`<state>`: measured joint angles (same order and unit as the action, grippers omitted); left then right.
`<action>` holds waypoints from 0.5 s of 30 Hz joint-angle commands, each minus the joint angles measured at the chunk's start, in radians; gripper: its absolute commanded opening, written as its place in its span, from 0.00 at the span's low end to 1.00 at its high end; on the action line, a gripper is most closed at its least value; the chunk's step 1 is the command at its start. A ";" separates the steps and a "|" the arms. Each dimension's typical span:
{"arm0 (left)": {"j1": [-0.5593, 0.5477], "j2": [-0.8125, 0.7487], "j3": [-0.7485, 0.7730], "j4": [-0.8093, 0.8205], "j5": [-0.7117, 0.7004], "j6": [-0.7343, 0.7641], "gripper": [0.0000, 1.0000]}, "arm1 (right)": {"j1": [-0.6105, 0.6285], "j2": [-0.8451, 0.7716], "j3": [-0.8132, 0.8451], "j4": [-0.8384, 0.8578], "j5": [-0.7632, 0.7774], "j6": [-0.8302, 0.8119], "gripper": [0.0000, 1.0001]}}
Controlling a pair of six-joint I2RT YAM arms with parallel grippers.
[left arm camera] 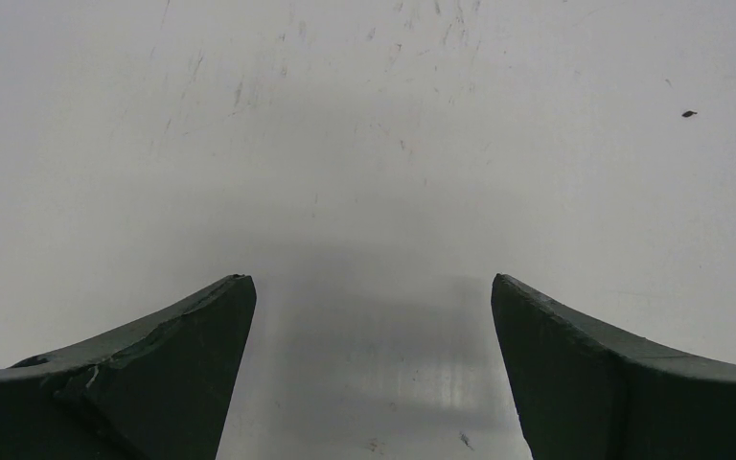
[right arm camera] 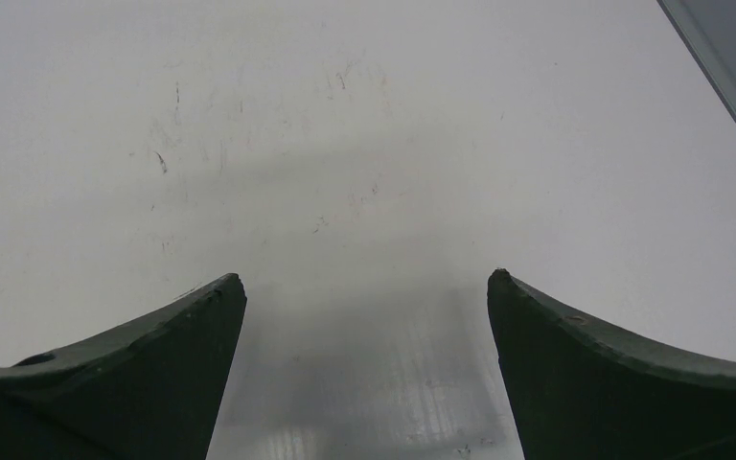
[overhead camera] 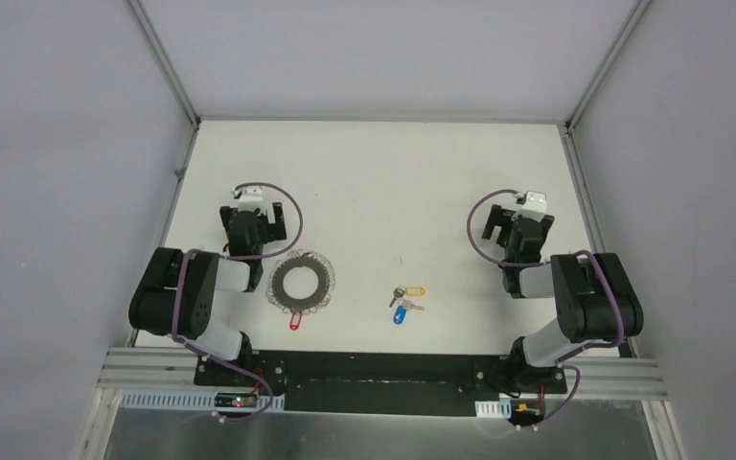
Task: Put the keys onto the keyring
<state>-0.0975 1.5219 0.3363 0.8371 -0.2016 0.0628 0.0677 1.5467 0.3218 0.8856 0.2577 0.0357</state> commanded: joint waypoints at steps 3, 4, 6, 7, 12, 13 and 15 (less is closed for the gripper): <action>-0.001 -0.021 0.021 0.016 0.026 -0.012 0.99 | -0.004 -0.008 0.022 0.038 0.013 0.011 1.00; -0.001 -0.020 0.020 0.017 0.026 -0.012 0.99 | -0.003 -0.007 0.022 0.038 0.012 0.010 1.00; -0.001 -0.022 0.020 0.019 0.025 -0.012 0.99 | -0.003 -0.006 0.022 0.038 0.012 0.010 1.00; -0.001 -0.024 0.016 0.029 0.024 -0.009 0.99 | -0.003 -0.007 0.022 0.038 0.012 0.011 1.00; -0.002 -0.271 0.162 -0.407 -0.034 -0.056 0.99 | 0.002 -0.028 0.026 0.028 0.033 0.009 1.00; -0.002 -0.320 0.199 -0.505 -0.042 -0.110 0.99 | 0.005 -0.058 0.034 -0.030 0.033 0.010 1.00; -0.001 -0.422 0.273 -0.704 -0.055 -0.229 0.99 | 0.021 -0.149 0.072 -0.192 0.037 -0.004 1.00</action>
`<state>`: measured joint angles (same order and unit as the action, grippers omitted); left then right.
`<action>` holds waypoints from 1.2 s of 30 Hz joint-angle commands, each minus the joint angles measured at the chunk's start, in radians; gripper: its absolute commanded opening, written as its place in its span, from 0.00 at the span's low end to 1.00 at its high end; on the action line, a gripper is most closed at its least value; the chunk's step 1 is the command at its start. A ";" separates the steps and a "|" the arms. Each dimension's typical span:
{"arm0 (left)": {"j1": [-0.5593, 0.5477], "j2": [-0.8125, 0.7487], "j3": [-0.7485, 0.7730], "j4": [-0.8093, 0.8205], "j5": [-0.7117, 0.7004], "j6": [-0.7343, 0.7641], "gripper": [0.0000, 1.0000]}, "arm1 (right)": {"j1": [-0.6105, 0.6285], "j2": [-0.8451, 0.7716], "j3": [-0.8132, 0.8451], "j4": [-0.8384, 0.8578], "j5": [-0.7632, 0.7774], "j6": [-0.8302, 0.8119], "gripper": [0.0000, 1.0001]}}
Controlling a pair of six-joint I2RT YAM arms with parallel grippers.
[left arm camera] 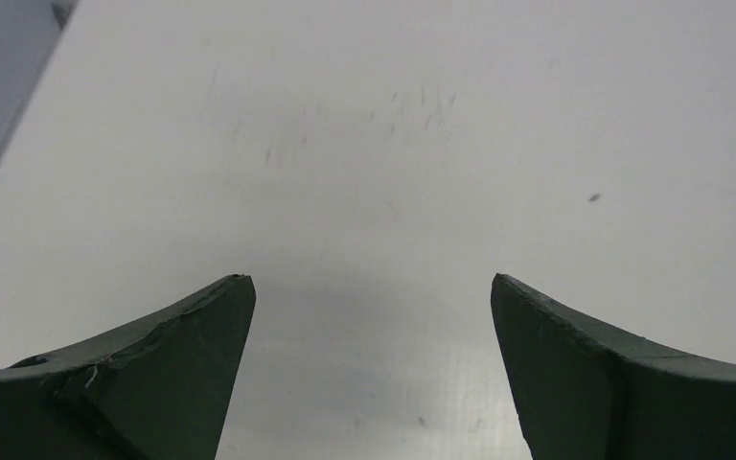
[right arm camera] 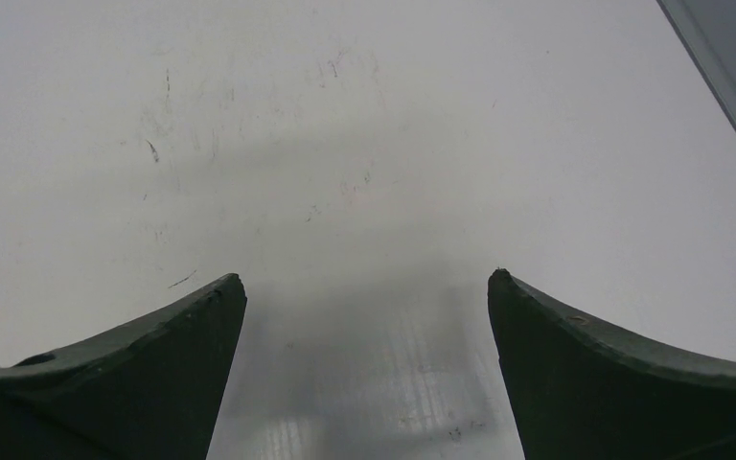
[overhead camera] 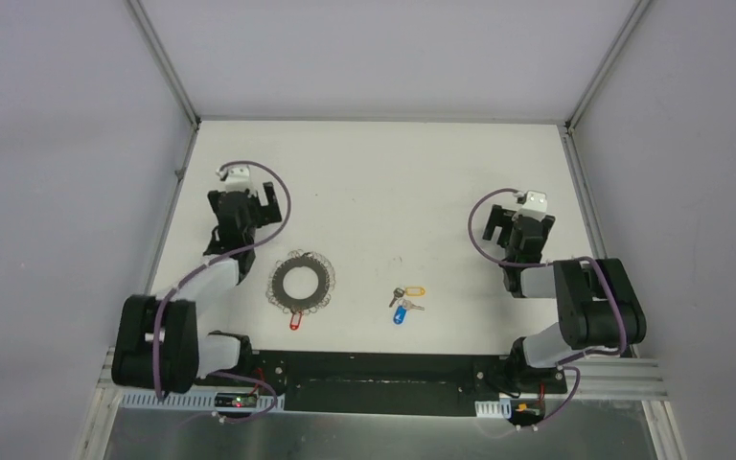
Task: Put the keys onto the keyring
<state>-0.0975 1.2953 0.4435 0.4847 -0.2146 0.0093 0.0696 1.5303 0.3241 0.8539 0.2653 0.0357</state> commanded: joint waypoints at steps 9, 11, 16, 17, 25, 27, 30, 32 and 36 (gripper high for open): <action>-0.001 -0.356 0.386 -1.027 0.292 -0.456 0.99 | 0.011 -0.545 0.318 -1.110 0.166 0.485 1.00; -0.001 -0.385 0.377 -1.082 0.385 -0.472 0.99 | 0.009 -0.609 0.306 -1.189 0.115 0.538 1.00; -0.001 -0.504 0.262 -1.056 0.580 -0.669 0.97 | 0.007 -0.716 0.283 -1.319 -0.003 0.559 1.00; -0.001 -0.516 0.247 -1.053 0.595 -0.706 0.95 | 0.007 -0.723 0.285 -1.338 -0.029 0.568 1.00; -0.001 -0.372 0.297 -1.052 0.738 -0.721 0.81 | 0.006 -0.640 0.309 -1.418 -0.288 0.609 1.00; -0.003 -0.306 0.324 -1.053 0.777 -0.712 0.78 | 0.006 -0.591 0.312 -1.416 -0.349 0.620 1.00; -0.031 -0.208 0.366 -1.057 0.790 -0.698 0.74 | 0.006 -0.525 0.325 -1.420 -0.403 0.632 1.00; -0.071 -0.154 0.399 -1.072 0.747 -0.675 0.72 | 0.007 -0.489 0.341 -1.434 -0.430 0.634 1.00; -0.167 -0.051 0.469 -1.137 0.530 -0.648 0.70 | 0.007 -0.452 0.366 -1.449 -0.468 0.618 1.00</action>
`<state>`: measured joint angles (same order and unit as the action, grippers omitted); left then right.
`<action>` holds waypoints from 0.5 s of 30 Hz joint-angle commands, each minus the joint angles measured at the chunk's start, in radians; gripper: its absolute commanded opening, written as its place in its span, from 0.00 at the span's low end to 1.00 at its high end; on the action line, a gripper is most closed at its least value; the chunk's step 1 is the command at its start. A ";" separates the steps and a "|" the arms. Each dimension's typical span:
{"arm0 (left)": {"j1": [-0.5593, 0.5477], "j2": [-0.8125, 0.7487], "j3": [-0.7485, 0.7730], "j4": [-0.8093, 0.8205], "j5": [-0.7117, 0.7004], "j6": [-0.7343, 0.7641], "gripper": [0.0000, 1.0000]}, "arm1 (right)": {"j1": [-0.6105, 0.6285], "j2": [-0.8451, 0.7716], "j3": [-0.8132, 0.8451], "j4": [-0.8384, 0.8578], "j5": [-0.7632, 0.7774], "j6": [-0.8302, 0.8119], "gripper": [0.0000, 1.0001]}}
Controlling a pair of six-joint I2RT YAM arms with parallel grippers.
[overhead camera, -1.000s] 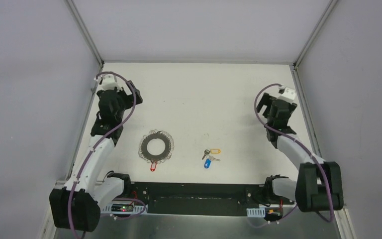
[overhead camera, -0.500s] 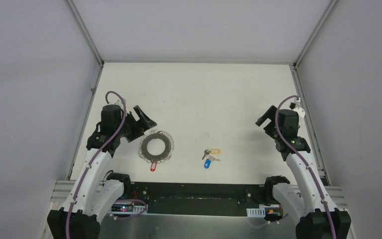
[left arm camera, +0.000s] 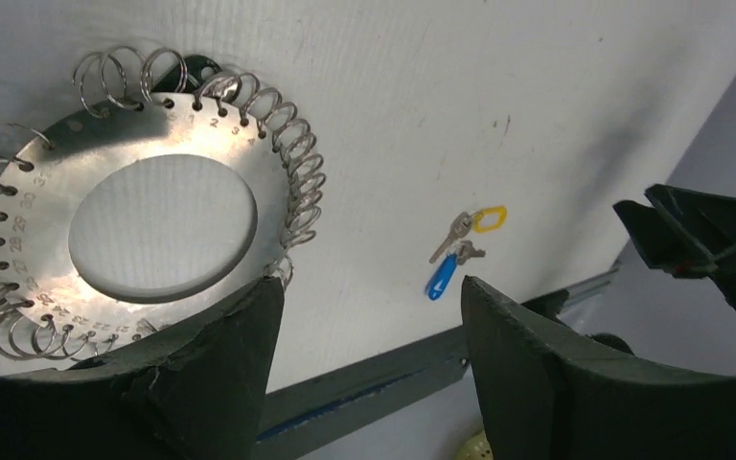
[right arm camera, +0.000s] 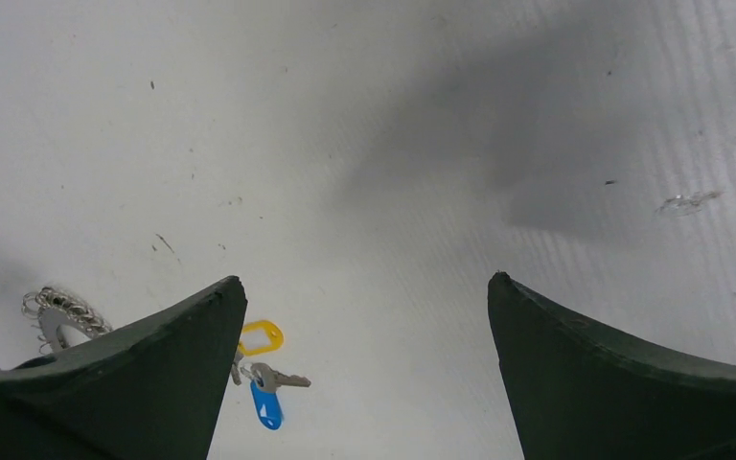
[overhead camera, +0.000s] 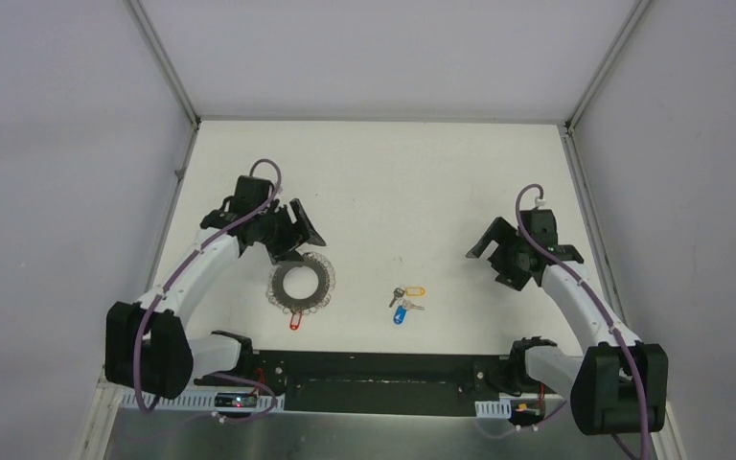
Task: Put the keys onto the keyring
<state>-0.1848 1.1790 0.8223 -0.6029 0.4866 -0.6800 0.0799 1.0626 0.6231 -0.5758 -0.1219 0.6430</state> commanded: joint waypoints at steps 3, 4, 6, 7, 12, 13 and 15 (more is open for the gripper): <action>-0.162 0.157 0.142 -0.102 -0.331 0.035 0.72 | -0.003 0.021 0.072 -0.019 -0.103 -0.010 1.00; -0.179 0.193 0.162 -0.121 -0.367 0.034 0.73 | -0.004 0.016 0.072 -0.019 -0.103 -0.012 1.00; -0.190 0.262 0.191 -0.149 -0.411 0.024 0.74 | -0.004 0.004 0.071 -0.021 -0.100 -0.014 1.00; -0.192 0.294 0.200 -0.156 -0.426 0.014 0.73 | -0.003 -0.004 0.071 -0.023 -0.099 -0.015 1.00; -0.214 0.407 0.232 -0.163 -0.459 -0.011 0.73 | -0.004 -0.047 0.062 -0.026 -0.102 -0.034 1.00; -0.223 0.430 0.239 -0.162 -0.458 -0.014 0.73 | -0.004 -0.050 0.062 -0.028 -0.103 -0.039 1.00; -0.250 0.462 0.265 -0.162 -0.452 -0.018 0.73 | -0.003 -0.050 0.061 -0.033 -0.107 -0.046 1.00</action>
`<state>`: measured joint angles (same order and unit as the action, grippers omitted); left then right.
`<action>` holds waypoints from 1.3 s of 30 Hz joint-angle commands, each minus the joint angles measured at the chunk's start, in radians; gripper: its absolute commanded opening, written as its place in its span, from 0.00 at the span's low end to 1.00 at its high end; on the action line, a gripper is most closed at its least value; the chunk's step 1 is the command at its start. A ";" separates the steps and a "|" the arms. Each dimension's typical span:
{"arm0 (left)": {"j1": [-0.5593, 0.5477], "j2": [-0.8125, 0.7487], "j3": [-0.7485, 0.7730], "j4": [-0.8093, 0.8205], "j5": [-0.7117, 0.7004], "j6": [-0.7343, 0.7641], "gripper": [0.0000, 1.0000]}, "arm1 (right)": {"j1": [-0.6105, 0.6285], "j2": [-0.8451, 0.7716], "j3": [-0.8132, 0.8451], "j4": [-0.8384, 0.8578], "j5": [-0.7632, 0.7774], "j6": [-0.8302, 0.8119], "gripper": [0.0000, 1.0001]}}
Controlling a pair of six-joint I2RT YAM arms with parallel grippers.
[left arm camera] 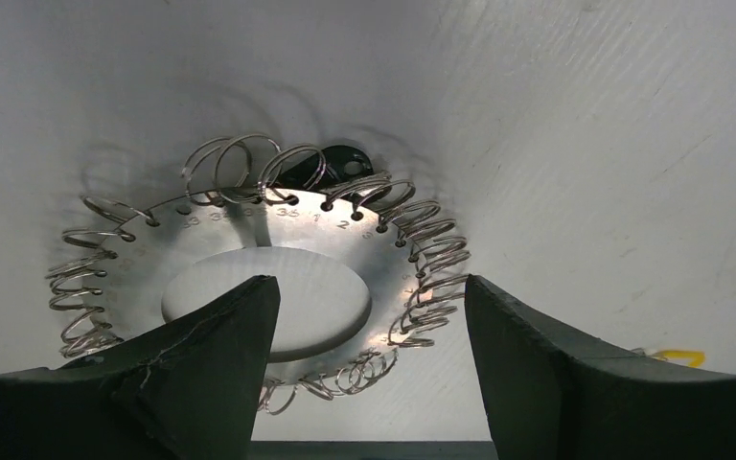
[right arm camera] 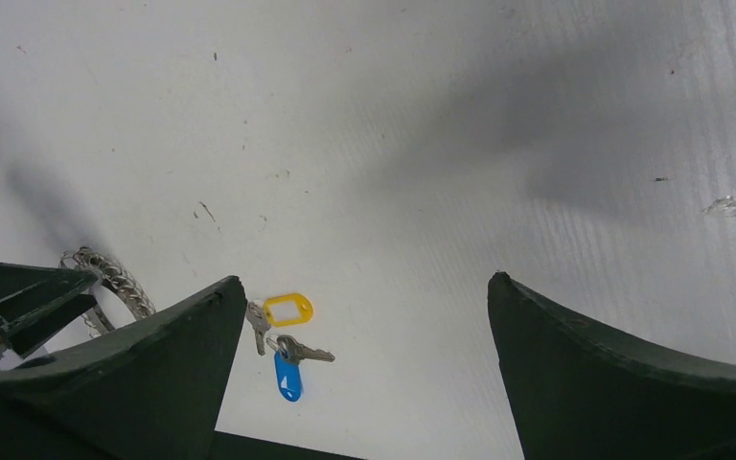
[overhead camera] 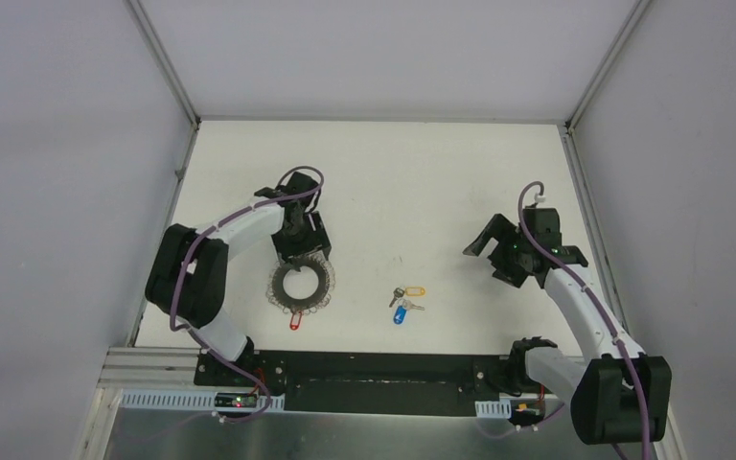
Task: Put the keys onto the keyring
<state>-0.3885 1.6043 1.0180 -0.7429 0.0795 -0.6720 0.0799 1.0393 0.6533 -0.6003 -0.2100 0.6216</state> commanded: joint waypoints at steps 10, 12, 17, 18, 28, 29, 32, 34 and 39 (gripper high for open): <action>-0.185 0.175 0.173 0.000 0.023 -0.023 0.74 | -0.005 0.019 0.046 -0.001 -0.091 -0.040 1.00; -0.210 0.176 0.185 0.021 0.039 -0.017 0.74 | -0.004 0.026 0.051 -0.001 -0.105 -0.046 1.00; -0.225 0.114 0.172 0.085 0.078 -0.008 0.74 | -0.004 0.030 0.061 0.009 -0.154 -0.066 1.00; -0.226 0.093 0.169 0.091 0.078 -0.004 0.74 | -0.004 0.031 0.063 0.013 -0.165 -0.068 1.00; -0.196 -0.158 0.023 0.233 0.189 0.040 0.77 | 0.035 0.089 0.130 0.047 -0.282 -0.082 1.00; -0.182 -0.189 -0.007 0.259 0.214 0.032 0.77 | 0.048 0.099 0.140 0.056 -0.286 -0.077 1.00; -0.103 -0.298 -0.131 0.352 0.314 -0.011 0.78 | 0.098 0.138 0.175 0.075 -0.292 -0.070 1.00; -0.033 -0.362 -0.216 0.413 0.379 -0.050 0.79 | 0.135 0.171 0.207 0.077 -0.287 -0.070 1.00; 0.136 -0.489 -0.381 0.488 0.507 -0.129 0.79 | 0.231 0.279 0.284 0.084 -0.311 -0.074 1.00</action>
<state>-0.3405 1.1988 0.7208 -0.3618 0.4477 -0.7227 0.2508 1.2594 0.8600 -0.5571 -0.4805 0.5514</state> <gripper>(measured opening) 0.788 0.996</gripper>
